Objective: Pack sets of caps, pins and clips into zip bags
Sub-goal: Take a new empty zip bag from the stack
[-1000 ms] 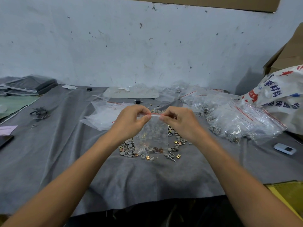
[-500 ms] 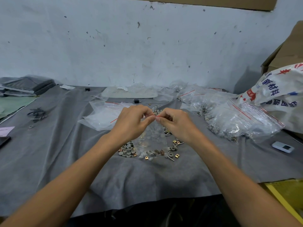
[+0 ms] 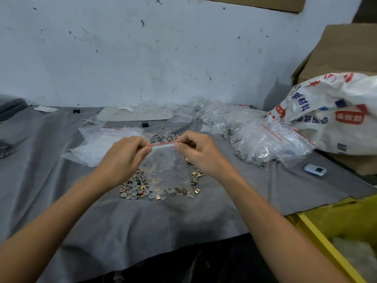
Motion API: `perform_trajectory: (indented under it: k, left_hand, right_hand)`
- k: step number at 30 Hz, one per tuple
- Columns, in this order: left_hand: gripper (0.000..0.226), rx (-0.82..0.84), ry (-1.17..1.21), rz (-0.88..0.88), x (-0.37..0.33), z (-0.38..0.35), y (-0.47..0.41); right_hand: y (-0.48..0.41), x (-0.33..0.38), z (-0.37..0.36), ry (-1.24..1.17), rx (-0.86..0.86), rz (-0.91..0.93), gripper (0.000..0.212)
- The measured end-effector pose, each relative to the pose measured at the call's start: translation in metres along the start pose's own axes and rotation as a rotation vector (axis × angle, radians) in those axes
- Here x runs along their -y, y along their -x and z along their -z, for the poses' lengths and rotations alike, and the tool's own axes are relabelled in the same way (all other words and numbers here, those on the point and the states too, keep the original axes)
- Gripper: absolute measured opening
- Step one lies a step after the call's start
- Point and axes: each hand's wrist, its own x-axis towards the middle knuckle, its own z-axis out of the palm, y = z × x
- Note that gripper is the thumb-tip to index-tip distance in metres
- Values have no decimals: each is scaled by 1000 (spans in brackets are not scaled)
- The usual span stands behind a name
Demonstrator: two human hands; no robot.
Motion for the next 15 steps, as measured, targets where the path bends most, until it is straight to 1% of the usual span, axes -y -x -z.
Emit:
perform_trajectory:
  k: [5,11,13,15]
  left_hand:
    - [21,-3,40,20,17,-3,2]
    - [23,-21,-15,58,27,-15,-9]
    - [23,-36,-90,113,37,-18,-14]
    - [20,-41,-174,204,53,-20,-15]
  right_hand:
    - [3,-5,4,-15,-23,-45,10]
    - [-13,-12,15,52,-41,-101,11]
    - [-24,-16,27,-14,-106,-149,16]
    - [-37,-24,46,-124,-245,-246,20]
